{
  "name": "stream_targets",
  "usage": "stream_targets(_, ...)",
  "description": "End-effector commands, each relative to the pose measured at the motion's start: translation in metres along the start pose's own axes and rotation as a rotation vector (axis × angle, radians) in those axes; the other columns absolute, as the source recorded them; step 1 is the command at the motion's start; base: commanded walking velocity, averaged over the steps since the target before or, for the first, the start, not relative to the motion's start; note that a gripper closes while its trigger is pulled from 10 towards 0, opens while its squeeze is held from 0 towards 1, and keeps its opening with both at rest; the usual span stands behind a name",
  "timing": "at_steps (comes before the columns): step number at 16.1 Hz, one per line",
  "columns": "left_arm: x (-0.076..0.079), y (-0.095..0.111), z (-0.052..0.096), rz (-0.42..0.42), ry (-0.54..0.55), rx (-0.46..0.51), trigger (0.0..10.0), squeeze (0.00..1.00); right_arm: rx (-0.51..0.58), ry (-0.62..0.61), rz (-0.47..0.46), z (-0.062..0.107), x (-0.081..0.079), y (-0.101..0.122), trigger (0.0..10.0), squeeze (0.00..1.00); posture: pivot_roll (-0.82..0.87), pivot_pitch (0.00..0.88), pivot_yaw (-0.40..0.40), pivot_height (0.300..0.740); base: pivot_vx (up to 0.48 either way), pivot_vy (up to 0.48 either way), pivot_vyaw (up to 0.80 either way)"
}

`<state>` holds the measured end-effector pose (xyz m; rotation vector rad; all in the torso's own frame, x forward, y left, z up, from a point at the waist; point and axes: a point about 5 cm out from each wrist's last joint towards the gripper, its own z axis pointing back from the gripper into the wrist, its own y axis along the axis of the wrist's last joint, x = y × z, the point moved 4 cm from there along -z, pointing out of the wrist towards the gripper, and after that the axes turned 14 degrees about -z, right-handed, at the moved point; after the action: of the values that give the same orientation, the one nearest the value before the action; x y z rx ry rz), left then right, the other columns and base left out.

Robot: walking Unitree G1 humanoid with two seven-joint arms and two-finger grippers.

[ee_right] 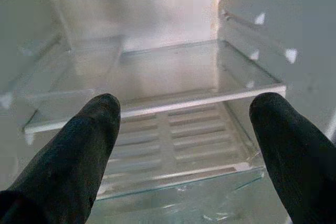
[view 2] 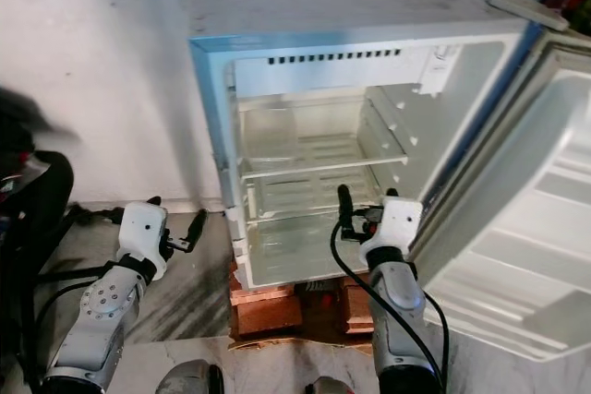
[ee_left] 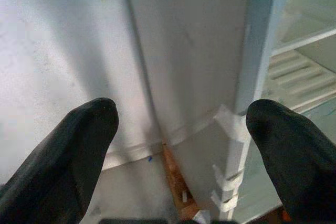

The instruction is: Restocking fridge

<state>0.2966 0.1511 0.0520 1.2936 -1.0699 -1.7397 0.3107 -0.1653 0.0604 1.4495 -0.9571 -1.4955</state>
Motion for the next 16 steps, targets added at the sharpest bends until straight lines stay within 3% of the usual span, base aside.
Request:
stream_targets(1, 0.0023, -0.0056, 0.0023, -0.002, 0.002, -0.017, 10.0, 0.0, -0.021, -0.005, 0.002, 0.0012, 0.003, -0.0036, 10.0, 0.0, 0.11, 0.05, -0.039, 0.74, 0.0, 0.0, 0.0)
stream_targets(7, 0.0072, -0.0035, -0.0004, 0.001, -0.011, -0.01, 10.0, 0.0, -0.028, 0.012, 0.021, -0.0013, 0.0013, -0.0041, 10.0, 0.0, 0.11, 0.046, -0.043, 0.74, -0.131, 0.0, 0.0)
stream_targets(16, 0.0111, -0.0029, -0.002, 0.003, -0.022, -0.012, 10.0, 0.0, -0.026, 0.024, 0.012, -0.0046, -0.0026, -0.0036, 10.0, 0.0, 0.11, 0.048, -0.043, 0.74, -0.4, 0.0, 0.0)
